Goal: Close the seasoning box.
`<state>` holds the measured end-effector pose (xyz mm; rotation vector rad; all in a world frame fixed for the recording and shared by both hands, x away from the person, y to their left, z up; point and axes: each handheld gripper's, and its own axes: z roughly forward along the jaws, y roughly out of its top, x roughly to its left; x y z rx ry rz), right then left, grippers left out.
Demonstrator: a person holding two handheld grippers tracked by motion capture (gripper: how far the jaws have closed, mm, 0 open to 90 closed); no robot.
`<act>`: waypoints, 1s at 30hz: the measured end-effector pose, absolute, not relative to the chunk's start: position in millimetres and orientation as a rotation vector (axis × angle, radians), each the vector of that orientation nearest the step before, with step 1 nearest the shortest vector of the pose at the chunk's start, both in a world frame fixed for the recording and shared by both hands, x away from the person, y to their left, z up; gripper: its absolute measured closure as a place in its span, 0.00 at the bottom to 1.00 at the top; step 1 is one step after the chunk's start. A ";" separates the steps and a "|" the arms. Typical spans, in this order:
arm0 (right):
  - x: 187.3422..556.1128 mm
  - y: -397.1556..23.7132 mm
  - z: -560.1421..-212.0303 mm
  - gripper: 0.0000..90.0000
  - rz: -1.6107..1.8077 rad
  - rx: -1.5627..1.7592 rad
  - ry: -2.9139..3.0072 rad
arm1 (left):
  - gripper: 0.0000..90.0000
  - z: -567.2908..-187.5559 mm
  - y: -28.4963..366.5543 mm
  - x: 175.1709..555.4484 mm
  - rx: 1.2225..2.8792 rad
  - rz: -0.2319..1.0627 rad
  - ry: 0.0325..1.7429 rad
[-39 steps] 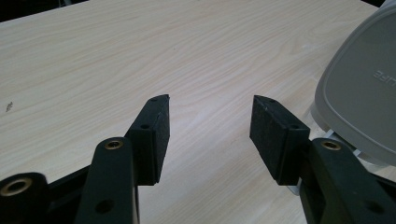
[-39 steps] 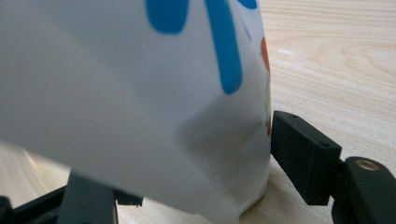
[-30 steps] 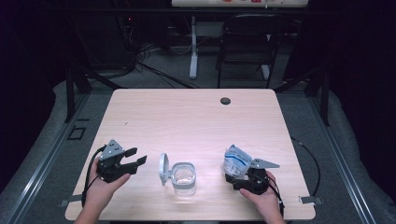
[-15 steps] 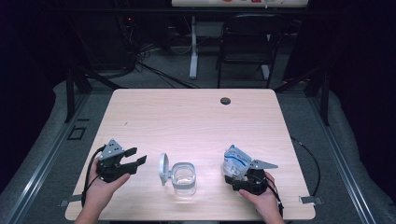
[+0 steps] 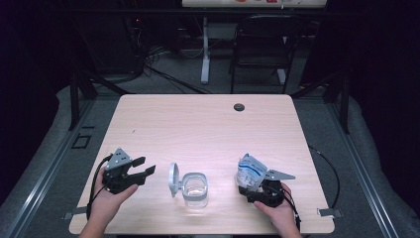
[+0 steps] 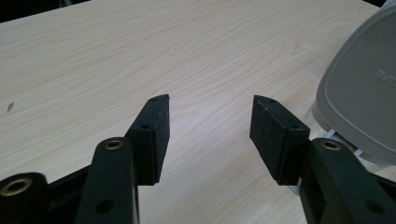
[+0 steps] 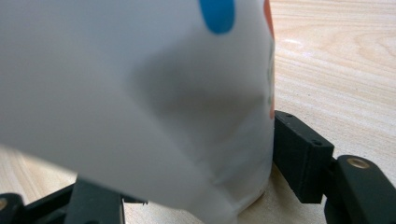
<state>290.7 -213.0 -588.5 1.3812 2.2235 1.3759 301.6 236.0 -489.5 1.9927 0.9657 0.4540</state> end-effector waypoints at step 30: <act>290.5 -215.7 -588.5 0.45 1.349 1.362 2.230 | 0.54 -490.0 236.8 302.2 1.996 0.451 0.967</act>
